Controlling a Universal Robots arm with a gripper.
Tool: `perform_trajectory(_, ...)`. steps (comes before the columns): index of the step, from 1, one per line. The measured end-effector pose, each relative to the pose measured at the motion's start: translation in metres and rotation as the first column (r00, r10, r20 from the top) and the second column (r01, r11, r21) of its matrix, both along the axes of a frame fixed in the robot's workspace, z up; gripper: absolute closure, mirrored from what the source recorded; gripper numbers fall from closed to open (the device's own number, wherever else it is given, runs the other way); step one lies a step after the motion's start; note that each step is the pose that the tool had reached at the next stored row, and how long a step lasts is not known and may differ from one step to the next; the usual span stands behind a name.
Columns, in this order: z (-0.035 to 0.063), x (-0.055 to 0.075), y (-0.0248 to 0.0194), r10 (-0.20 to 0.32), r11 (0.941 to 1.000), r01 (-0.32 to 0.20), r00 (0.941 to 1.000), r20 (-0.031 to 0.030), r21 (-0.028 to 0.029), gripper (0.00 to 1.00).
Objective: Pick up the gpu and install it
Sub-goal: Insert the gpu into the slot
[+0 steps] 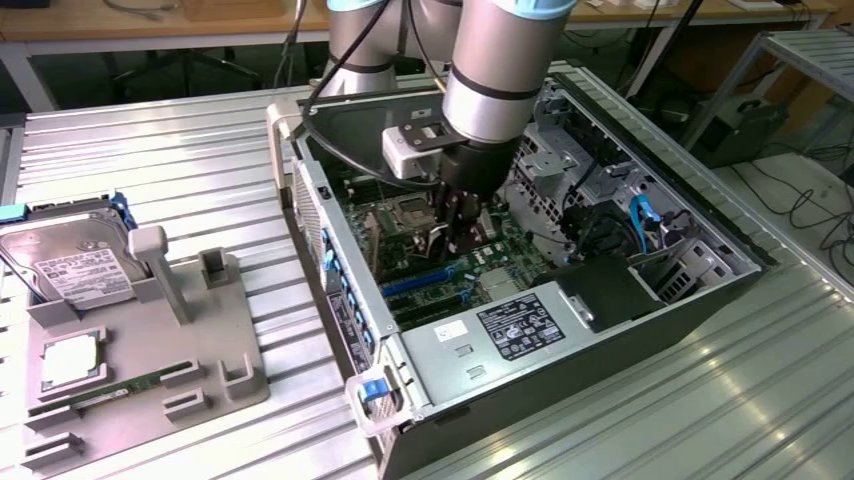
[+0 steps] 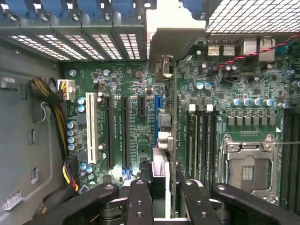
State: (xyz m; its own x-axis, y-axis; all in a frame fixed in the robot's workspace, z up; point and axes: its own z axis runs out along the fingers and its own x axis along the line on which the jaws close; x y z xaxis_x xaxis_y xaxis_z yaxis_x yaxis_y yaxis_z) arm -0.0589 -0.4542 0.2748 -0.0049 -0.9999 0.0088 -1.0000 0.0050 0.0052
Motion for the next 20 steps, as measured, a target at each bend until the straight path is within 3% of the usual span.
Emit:
perform_trajectory(5, -0.0061, -0.002, -0.0020, 0.000, 1.0000, 0.000, 1.0000, -0.0001, 0.0003, 0.73)
perform_trajectory(20, -0.0233, -0.015, -0.0019, 0.000, 1.0000, 0.000, 1.0000, -0.0009, -0.0026, 0.73)
